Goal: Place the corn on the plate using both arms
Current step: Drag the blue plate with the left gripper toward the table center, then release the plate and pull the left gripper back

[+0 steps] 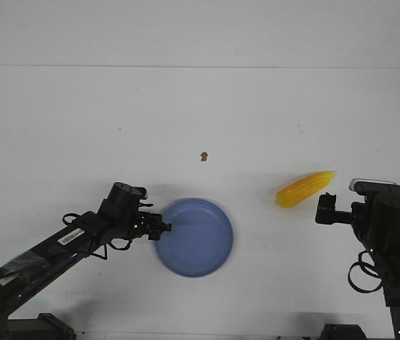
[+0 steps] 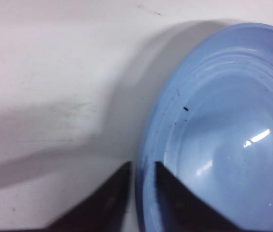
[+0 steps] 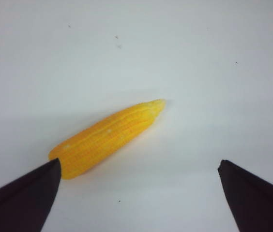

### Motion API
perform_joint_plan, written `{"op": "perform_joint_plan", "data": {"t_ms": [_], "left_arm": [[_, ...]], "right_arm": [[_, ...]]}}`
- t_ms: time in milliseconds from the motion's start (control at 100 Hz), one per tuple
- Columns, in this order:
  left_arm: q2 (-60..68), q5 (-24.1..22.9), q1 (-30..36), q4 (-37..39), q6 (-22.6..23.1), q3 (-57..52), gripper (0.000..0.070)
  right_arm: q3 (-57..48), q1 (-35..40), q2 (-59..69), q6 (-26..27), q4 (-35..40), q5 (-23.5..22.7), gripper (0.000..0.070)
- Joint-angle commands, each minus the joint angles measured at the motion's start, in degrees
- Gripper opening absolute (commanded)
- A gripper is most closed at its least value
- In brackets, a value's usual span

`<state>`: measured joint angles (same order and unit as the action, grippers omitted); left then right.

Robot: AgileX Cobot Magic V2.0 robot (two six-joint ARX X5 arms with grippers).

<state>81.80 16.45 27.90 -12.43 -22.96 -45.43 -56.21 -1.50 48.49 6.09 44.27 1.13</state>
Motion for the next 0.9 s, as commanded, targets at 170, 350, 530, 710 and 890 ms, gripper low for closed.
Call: {"op": "perform_joint_plan", "data": {"t_ms": [170, 350, 530, 710, 890], "left_arm": [[-0.13, 0.09, 0.35, 0.55, 0.11, -0.44, 0.0475], [-5.64, -0.24, -0.55, 1.68, 3.67, -0.59, 0.0479], [-15.96, -8.9, -3.89, -1.49, 10.05, -0.7, 0.0547], [-24.76, -13.6, -10.1, -7.5, 16.83, -0.72, 0.0546], [-30.42, -17.75, -15.47, -10.45, 17.57, -0.72, 0.0546]], "right_arm": [[-0.79, 0.09, 0.22, 0.55, -0.66, -0.04, 0.07], [-0.79, 0.09, 0.22, 0.55, -1.66, -0.07, 0.07], [-0.79, 0.09, 0.35, 2.23, -1.57, -0.09, 0.07], [-0.79, 0.09, 1.55, 4.59, -2.14, -0.11, 0.07], [-0.79, 0.09, 8.28, 7.98, -3.23, -1.79, 0.07]]}}
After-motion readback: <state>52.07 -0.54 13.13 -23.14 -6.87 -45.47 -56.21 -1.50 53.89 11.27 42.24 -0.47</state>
